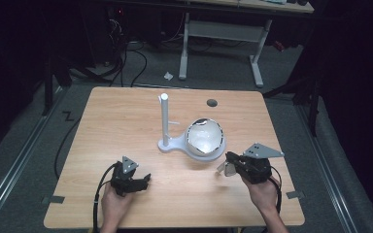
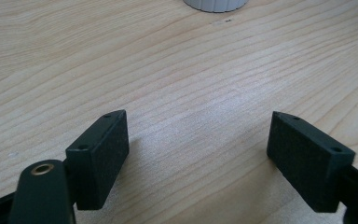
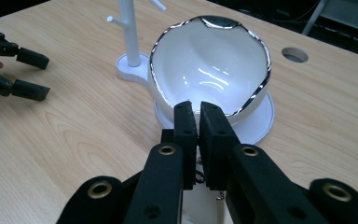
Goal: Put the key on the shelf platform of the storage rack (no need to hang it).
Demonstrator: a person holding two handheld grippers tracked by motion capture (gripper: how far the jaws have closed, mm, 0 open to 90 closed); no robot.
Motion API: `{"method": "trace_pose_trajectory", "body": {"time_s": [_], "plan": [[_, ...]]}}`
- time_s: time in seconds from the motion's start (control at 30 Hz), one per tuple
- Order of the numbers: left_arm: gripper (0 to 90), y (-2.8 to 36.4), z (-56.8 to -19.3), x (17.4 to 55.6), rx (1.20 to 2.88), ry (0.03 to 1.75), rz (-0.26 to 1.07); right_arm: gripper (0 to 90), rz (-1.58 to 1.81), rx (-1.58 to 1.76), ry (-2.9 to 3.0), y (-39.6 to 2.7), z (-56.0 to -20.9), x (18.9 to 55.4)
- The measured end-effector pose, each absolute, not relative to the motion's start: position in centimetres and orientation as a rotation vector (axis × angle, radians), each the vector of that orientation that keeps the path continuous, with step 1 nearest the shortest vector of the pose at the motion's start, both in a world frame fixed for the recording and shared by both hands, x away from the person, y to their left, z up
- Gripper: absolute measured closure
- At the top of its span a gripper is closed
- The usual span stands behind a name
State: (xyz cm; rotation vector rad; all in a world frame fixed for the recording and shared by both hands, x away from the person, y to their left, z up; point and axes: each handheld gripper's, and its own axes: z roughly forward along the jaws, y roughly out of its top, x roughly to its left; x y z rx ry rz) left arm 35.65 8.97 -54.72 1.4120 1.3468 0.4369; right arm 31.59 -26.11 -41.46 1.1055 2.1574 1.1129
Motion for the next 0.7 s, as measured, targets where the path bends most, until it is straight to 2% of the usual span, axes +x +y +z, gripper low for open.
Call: {"method": "trace_pose_trajectory", "body": {"time_s": [0.7], "plan": [[21.1, 9.0, -54.7, 35.7, 1.411, 1.347, 0.437, 86.3, 1.147, 1.037, 2.129, -26.0, -37.8, 32.6]]}}
